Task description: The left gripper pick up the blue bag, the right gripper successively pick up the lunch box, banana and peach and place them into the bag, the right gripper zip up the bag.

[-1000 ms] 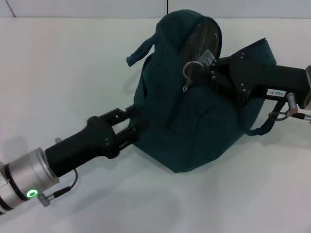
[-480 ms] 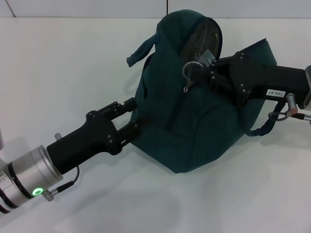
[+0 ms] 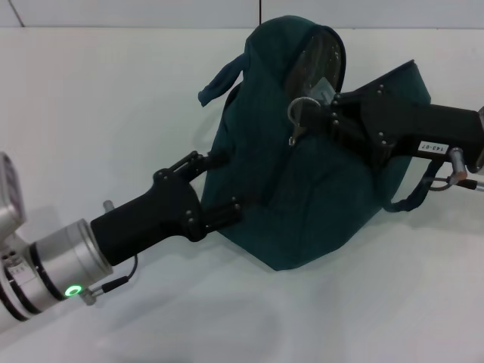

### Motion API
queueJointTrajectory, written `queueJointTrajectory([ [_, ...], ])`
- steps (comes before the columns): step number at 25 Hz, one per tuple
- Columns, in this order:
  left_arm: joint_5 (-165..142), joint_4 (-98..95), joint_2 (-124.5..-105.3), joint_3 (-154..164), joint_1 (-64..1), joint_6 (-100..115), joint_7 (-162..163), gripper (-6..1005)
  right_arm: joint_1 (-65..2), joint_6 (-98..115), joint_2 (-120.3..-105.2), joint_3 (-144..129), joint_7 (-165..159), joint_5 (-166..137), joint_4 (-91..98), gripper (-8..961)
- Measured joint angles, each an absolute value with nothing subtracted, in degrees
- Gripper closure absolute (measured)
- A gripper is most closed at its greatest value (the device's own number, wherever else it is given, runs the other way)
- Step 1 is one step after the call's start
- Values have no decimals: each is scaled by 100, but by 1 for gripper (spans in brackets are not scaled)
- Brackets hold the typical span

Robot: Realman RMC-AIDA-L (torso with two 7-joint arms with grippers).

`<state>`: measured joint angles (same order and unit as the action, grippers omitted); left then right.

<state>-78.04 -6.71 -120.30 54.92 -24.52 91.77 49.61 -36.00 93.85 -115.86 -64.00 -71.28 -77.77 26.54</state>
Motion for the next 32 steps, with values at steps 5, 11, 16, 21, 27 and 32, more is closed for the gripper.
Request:
queueJointTrajectory([
  [5, -7799, -567, -12043, 5502, -2582, 9095, 4975, 146, -3581, 9411, -11583, -6403, -7132, -7701, 2654, 946],
  [11, -7776, -563, -12041, 5502, -2598, 8972, 4983, 170, -3567, 9414, -11584, -6423, -7139, -7699, 2654, 946],
  [16, -7755, -562, -12046, 5482, -2605, 8945, 4991, 335, -3552, 9415, -11584, -6437, -7141, -7698, 2654, 945],
  [21, -7717, -507, -12049, 5469, -2608, 8945, 4921, 533, -3479, 9426, -11584, -6441, -7143, -7697, 2654, 945],
  [27, -7672, -503, -12050, 5432, -2597, 9003, 4916, 765, -3361, 9522, -11584, -6407, -7136, -7679, 2654, 945],
  [32, -7563, -501, -12014, 5429, -2528, 9187, 4937, 911, -3265, 9560, -11581, -6399, -7121, -7625, 2654, 945],
])
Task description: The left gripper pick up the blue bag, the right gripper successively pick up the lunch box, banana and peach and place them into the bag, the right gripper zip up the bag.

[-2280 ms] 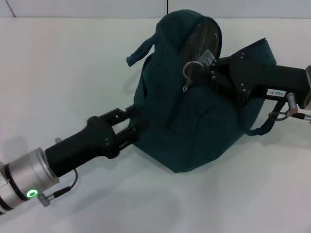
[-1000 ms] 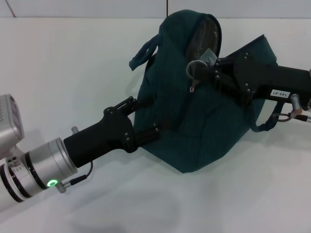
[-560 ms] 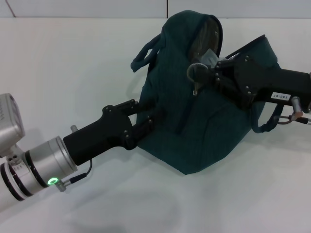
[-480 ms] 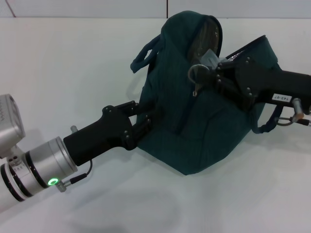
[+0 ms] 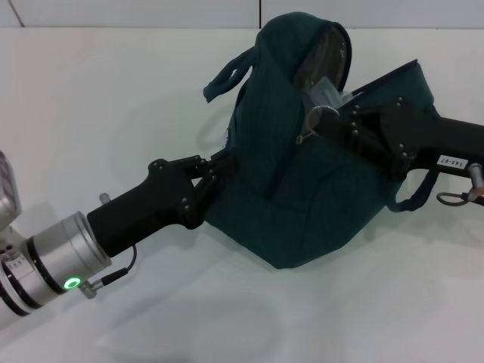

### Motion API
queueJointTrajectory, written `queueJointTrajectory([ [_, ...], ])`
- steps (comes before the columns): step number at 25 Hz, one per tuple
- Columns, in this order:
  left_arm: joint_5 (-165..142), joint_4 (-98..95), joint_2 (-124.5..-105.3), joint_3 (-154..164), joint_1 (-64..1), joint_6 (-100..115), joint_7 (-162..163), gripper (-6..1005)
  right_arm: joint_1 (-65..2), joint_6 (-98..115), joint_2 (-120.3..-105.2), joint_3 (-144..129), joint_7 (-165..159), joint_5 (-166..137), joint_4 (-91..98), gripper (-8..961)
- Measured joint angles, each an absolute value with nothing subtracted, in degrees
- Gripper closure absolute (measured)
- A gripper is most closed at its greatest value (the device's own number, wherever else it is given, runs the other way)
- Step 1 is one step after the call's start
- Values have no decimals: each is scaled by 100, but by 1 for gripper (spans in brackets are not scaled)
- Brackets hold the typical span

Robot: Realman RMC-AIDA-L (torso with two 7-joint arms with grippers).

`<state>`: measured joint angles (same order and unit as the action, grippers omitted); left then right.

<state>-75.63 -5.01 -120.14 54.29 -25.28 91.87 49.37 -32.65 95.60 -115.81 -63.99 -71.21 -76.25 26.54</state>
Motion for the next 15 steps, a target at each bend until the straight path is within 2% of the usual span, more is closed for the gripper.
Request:
queueJointTrajectory([
  [7, -7569, -559, -11986, 5457, -2458, 9251, 5037, 954, -3258, 9591, -11564, -6398, -7127, -7620, 2664, 946],
  [15, -7940, -853, -11936, 5476, -2461, 9250, 5640, 691, -3327, 9564, -11563, -6398, -7134, -7620, 2668, 945],
])
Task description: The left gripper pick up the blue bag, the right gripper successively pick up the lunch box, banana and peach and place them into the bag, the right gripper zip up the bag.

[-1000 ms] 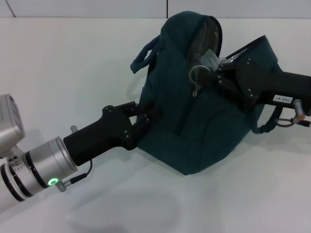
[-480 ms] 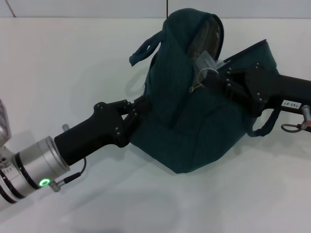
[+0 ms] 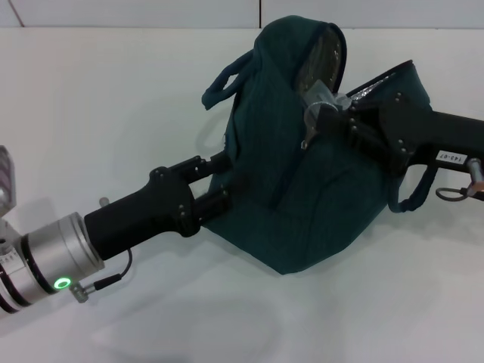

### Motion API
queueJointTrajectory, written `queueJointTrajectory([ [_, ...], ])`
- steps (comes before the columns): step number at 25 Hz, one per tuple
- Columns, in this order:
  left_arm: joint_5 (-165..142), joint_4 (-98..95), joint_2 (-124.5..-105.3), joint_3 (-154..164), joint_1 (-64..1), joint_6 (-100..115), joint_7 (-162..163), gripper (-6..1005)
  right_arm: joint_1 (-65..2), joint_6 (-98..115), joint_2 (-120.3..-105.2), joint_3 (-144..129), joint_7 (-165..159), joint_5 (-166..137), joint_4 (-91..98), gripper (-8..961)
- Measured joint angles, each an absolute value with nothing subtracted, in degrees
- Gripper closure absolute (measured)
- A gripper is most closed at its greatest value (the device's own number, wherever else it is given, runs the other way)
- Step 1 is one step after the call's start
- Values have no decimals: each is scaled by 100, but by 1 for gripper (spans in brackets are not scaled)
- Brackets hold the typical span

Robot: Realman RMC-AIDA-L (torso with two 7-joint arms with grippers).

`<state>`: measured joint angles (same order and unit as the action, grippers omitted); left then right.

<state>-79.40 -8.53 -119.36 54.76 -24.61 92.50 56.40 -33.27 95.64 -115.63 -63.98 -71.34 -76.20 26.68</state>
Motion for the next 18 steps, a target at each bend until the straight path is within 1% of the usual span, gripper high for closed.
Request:
queueJointTrajectory([
  [3, -8047, -941, -11938, 5476, -2493, 9203, 5835, 575, -3344, 9562, -11570, -6398, -7132, -7620, 2661, 946],
  [8, -8066, -927, -11958, 5476, -2600, 9092, 5940, 330, -3359, 9558, -11575, -6398, -7129, -7620, 2661, 946],
  [17, -8054, -858, -11997, 5613, -2851, 8763, 6133, 118, -3354, 9553, -11575, -6398, -7119, -7618, 2664, 945],
  [18, -8036, -858, -11997, 5607, -2853, 8765, 6148, 119, -3346, 9553, -11575, -6398, -7118, -7606, 2664, 945],
])
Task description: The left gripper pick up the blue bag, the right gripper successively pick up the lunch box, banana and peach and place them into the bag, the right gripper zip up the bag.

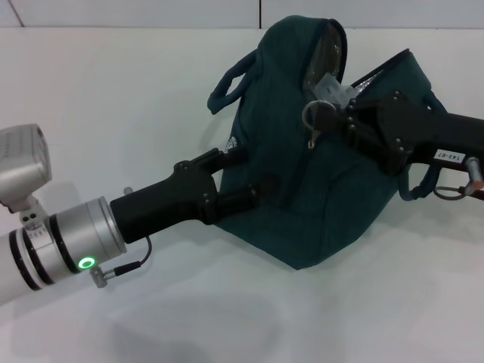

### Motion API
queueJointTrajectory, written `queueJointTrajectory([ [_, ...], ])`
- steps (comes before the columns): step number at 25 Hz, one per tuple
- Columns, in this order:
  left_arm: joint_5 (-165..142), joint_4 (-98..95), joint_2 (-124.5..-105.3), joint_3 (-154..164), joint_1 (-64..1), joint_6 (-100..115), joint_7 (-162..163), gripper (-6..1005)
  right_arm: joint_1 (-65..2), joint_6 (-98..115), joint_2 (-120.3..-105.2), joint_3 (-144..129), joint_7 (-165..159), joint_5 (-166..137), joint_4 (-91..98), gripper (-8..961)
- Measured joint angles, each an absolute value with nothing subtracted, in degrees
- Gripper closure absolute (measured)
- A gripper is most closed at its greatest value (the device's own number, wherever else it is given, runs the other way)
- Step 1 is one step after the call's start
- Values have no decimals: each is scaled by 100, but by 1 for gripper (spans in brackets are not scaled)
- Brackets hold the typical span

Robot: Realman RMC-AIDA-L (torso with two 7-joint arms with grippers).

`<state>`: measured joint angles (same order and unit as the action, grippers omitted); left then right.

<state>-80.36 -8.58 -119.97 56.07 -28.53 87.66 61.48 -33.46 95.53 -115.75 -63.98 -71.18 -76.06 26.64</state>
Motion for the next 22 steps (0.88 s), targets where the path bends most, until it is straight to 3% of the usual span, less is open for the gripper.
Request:
queueJointTrajectory([
  [9, -7847, -859, -12008, 5573, -2829, 8788, 6120, 180, -3324, 9553, -11567, -6398, -7104, -7558, 2663, 946],
  [15, -7782, -862, -12016, 5574, -2800, 8782, 6081, 392, -3329, 9553, -11566, -6397, -7101, -7558, 2663, 946],
  [20, -7778, -850, -12024, 5573, -2781, 8790, 5994, 627, -3314, 9516, -11567, -6389, -7096, -7457, 2663, 945],
  [22, -7772, -803, -12024, 5572, -2779, 8790, 5943, 668, -3305, 9500, -11574, -6385, -7094, -7405, 2662, 945],
])
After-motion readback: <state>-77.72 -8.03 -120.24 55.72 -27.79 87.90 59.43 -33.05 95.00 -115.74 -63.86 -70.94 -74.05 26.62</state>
